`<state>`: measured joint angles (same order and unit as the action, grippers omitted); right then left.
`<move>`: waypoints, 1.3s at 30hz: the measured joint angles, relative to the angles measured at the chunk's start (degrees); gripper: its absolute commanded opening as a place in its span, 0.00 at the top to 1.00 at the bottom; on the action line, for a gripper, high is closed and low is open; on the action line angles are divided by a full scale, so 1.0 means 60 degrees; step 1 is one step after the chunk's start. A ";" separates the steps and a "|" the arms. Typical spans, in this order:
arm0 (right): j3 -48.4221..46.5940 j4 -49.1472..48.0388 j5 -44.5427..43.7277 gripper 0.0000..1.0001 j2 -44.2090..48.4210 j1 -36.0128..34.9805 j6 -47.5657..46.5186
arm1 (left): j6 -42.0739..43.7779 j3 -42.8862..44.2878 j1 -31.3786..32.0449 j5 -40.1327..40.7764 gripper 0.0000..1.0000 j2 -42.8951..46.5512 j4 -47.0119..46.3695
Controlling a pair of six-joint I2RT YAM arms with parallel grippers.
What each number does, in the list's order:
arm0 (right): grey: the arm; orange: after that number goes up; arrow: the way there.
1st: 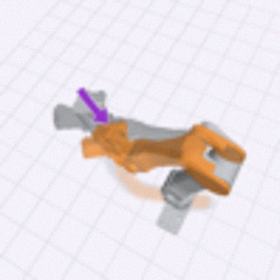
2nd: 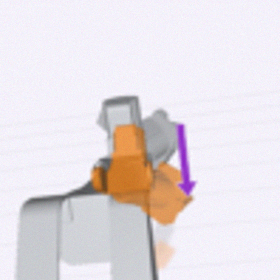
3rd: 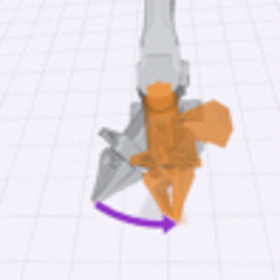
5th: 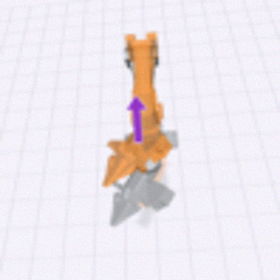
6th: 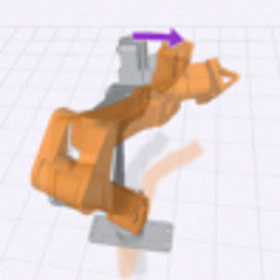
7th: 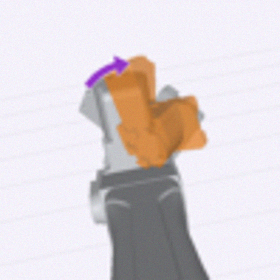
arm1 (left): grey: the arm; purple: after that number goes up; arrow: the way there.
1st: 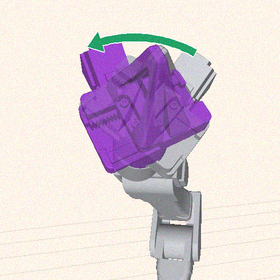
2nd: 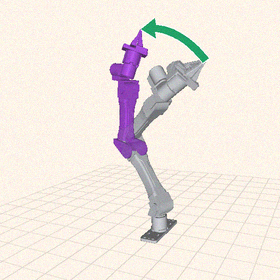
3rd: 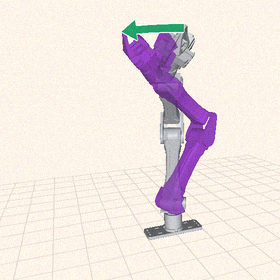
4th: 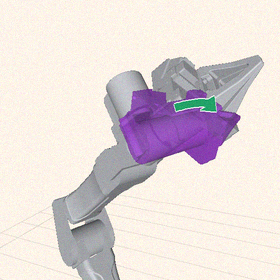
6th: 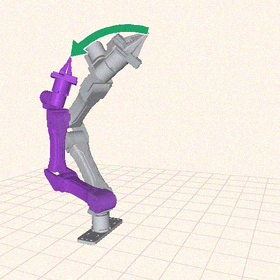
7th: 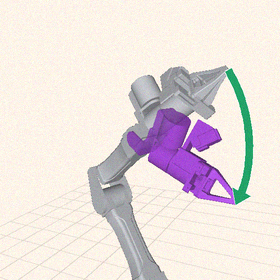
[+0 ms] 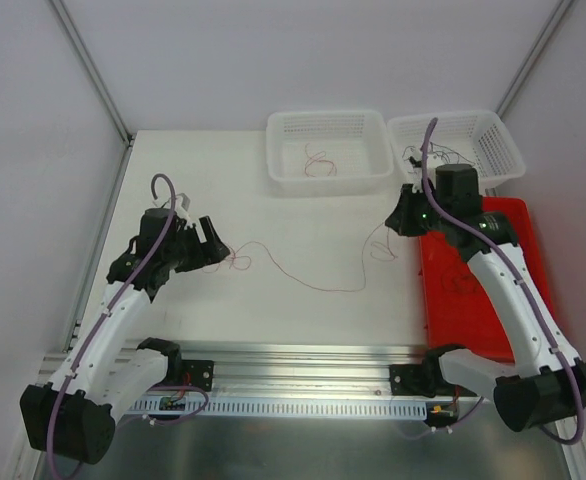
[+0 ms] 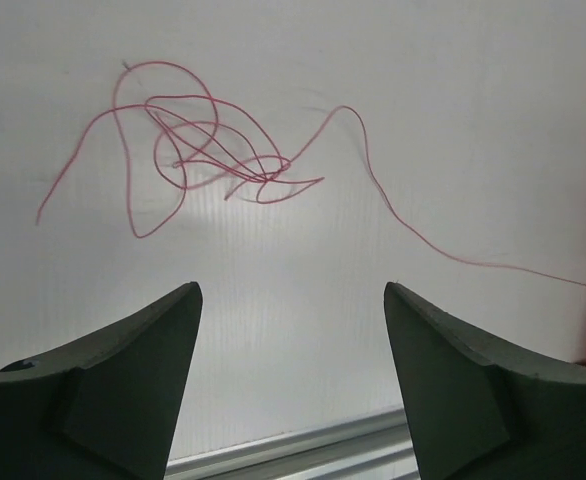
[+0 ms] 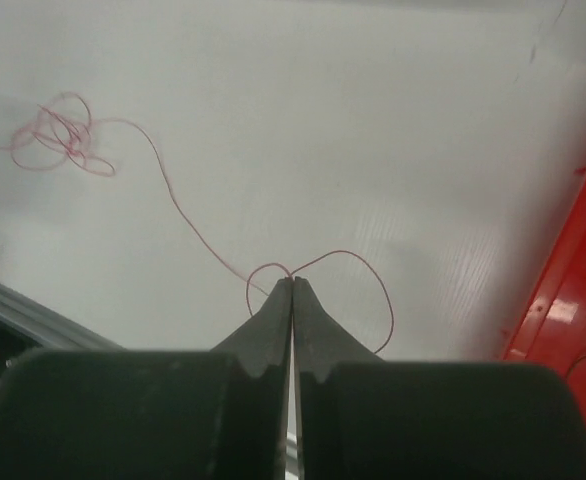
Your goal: Untangle the cables
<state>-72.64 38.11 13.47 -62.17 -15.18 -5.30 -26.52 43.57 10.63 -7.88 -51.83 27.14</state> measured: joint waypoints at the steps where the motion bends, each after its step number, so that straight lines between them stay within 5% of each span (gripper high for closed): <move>1: 0.0393 0.0051 0.0004 0.99 -0.0204 -0.0091 0.0044 | 0.0040 -0.0135 0.0066 -0.0186 0.22 0.0131 -0.0055; 4: 0.1180 0.0215 -0.0018 0.87 -0.0546 -0.0361 0.0164 | 0.0066 -0.0517 0.0175 -0.0350 0.17 0.0401 -0.0153; 5: 0.1308 0.0299 -0.0022 0.74 -0.0663 -0.0459 0.0208 | 0.0058 -0.0612 0.0171 -0.0339 0.16 0.0397 -0.0157; 8: 0.1341 0.0404 -0.0124 0.54 -0.1202 -0.0772 0.0299 | -0.0153 -0.0692 0.0168 -0.0240 0.16 0.0055 -0.0197; 11: 0.1344 0.0412 -0.0481 0.44 -0.1843 -0.1322 0.0270 | -0.0495 -0.0663 0.0168 -0.0058 0.16 -0.0554 -0.0240; 19: 0.1067 -0.0069 -0.0834 0.40 -0.2841 -0.3326 -0.0211 | -0.1738 -0.0153 0.0168 0.0947 0.17 -0.1821 -0.0244; 29: 0.0007 -0.2739 0.0295 0.39 -0.5566 -0.4484 -0.0714 | -0.2947 0.0634 0.0168 0.1446 0.26 -0.3810 -0.0619; 34: -0.0492 -0.3628 0.0652 0.37 -0.6688 -0.4656 -0.0732 | -0.3264 0.0903 0.0168 0.1435 0.41 -0.4860 -0.0790; 39: -0.1056 -0.4003 0.1104 0.32 -0.7355 -0.4710 -0.0736 | -0.3537 0.0947 0.0168 0.1395 0.80 -0.5395 -0.0969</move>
<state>-78.98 14.09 20.10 -106.30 -43.44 -9.72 -47.75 49.25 11.64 0.49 -84.20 21.32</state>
